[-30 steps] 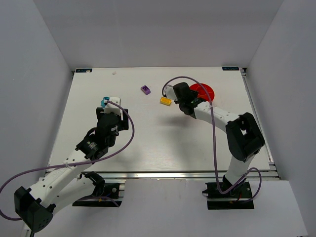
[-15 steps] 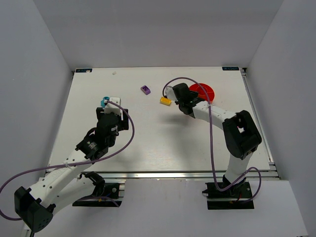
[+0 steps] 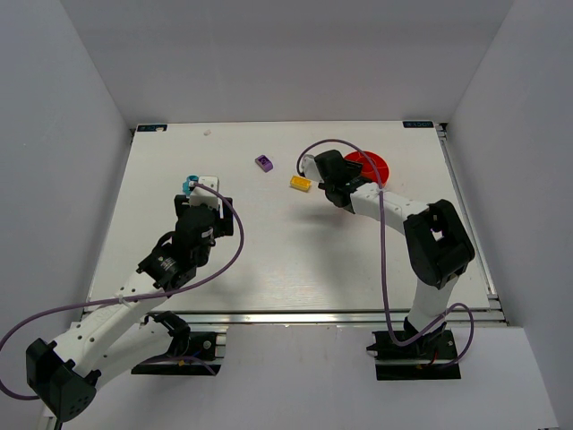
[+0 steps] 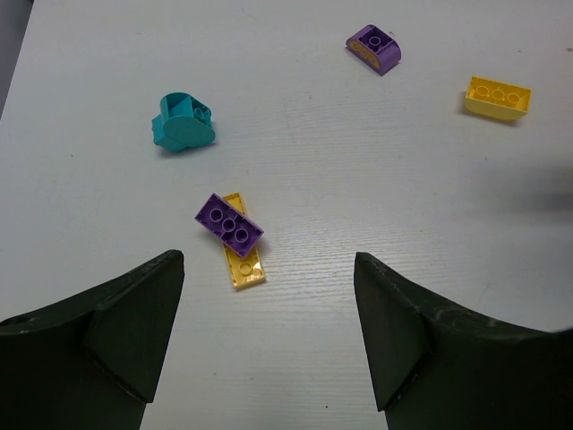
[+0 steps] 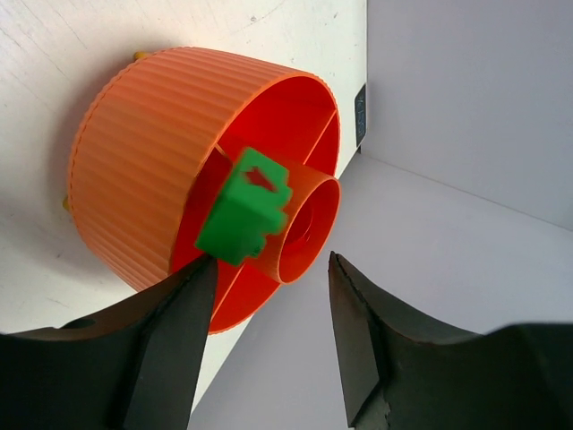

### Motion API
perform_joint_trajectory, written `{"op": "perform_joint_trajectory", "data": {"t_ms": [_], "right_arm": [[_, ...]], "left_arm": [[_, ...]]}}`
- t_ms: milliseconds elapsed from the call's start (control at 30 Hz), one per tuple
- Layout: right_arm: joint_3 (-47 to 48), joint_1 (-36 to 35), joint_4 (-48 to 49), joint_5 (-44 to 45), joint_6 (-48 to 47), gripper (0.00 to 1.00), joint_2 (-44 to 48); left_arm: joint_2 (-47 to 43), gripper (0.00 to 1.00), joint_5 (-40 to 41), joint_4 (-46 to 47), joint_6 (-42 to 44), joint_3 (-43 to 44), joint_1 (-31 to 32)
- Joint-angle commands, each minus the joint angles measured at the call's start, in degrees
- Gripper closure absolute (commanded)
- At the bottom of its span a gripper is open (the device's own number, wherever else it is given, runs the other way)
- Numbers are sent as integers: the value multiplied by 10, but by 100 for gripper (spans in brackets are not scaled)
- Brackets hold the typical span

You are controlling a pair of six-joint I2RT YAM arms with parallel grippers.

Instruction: Sort the legos into containers by color

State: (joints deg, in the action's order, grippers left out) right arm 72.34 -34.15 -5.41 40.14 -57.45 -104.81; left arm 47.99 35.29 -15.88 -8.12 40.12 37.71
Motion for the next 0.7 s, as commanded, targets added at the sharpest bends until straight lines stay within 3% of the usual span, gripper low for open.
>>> {"op": "perform_joint_trajectory", "data": {"t_ms": [0,533,667], "right_arm": [[20,1,19,10,0,42,0],[47,0,-5,0,18,43,16],[82,0,-55,-37,58,45,46]], "left_arm": [[-11,14,-6,4,2,9,-2],[-11,14,-5,3,1,9,-2],[-11,14,-6,4,1,8,-2]]}}
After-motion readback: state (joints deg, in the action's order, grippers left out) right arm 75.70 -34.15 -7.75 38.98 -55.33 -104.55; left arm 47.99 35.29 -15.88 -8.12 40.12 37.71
